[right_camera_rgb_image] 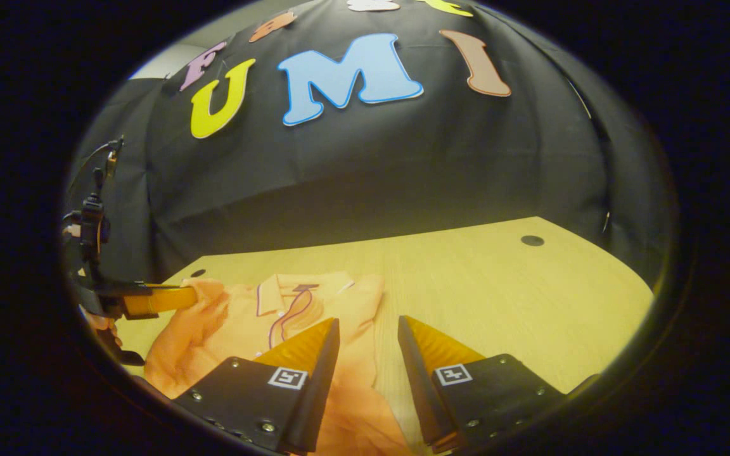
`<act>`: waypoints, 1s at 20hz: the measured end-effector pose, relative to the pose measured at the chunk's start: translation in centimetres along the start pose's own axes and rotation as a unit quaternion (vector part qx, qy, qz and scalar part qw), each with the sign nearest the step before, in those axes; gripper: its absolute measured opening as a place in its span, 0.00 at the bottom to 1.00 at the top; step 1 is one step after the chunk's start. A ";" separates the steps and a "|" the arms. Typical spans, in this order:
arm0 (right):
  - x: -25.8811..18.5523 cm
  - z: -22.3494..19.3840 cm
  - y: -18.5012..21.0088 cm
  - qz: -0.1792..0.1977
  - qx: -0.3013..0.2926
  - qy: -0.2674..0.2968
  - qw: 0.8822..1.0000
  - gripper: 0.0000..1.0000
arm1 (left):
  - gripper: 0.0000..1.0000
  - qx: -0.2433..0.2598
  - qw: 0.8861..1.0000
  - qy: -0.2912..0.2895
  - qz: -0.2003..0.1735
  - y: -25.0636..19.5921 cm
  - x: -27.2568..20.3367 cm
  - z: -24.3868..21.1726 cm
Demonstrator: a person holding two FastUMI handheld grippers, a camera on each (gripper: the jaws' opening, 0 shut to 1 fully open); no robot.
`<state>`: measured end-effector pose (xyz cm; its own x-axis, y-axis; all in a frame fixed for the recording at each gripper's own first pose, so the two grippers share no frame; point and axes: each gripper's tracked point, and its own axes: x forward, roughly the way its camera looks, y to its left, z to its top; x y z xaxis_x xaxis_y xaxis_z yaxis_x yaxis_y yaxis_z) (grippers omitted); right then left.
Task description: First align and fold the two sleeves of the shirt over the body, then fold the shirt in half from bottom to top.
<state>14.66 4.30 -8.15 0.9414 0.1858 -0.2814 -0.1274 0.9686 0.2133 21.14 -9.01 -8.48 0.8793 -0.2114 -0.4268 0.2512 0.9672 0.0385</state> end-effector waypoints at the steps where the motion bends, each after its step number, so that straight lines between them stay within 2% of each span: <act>1: -0.1 0.0 -0.2 -0.001 0.004 0.001 1.000 0.59 | 0.07 0.002 1.000 0.000 -0.018 -2.1 0.0 0.2; 3: -0.1 0.0 -0.5 -0.004 0.011 0.002 1.000 0.59 | 0.07 0.004 0.999 0.007 -0.052 -5.9 -0.1 -0.2; 5: -0.1 0.2 -1.0 -0.007 0.016 0.000 1.000 0.59 | 0.07 0.014 0.997 0.020 -0.070 -8.9 0.0 -1.3; 9: -0.2 0.4 -1.5 -0.012 0.022 -0.001 1.000 0.59 | 0.06 0.011 0.996 0.052 -0.077 -11.3 1.3 -4.5; 14: -0.4 0.5 -1.9 -0.013 0.031 -0.002 0.999 0.59 | 0.09 0.002 0.995 0.072 -0.064 -11.3 2.3 -6.5; 15: -0.5 0.6 -1.9 -0.013 0.032 -0.002 0.999 0.59 | 0.17 -0.006 0.995 0.071 -0.074 -11.8 2.2 -6.4; 16: -0.4 0.6 -2.0 -0.014 0.031 -0.002 0.999 0.59 | 0.19 -0.009 0.995 0.067 -0.074 -11.9 2.0 -6.2; 17: -0.4 0.5 -2.0 -0.014 0.031 -0.002 0.999 0.59 | 0.27 -0.010 0.995 0.066 -0.078 -12.1 1.8 -6.1; 19: -0.4 0.5 -2.0 -0.014 0.031 -0.001 0.999 0.59 | 0.65 -0.010 0.995 0.062 -0.083 -12.3 1.3 -5.8; 20: -0.4 0.4 -1.9 -0.013 0.031 -0.001 0.999 0.59 | 0.74 -0.011 0.995 0.058 -0.083 -12.2 1.1 -5.6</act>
<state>14.70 2.29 -8.04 0.9446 0.1602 -0.2866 -0.0833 0.9613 0.2628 16.74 -20.28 -14.46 0.7734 -0.3509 -0.5279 0.3787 0.9236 -0.0593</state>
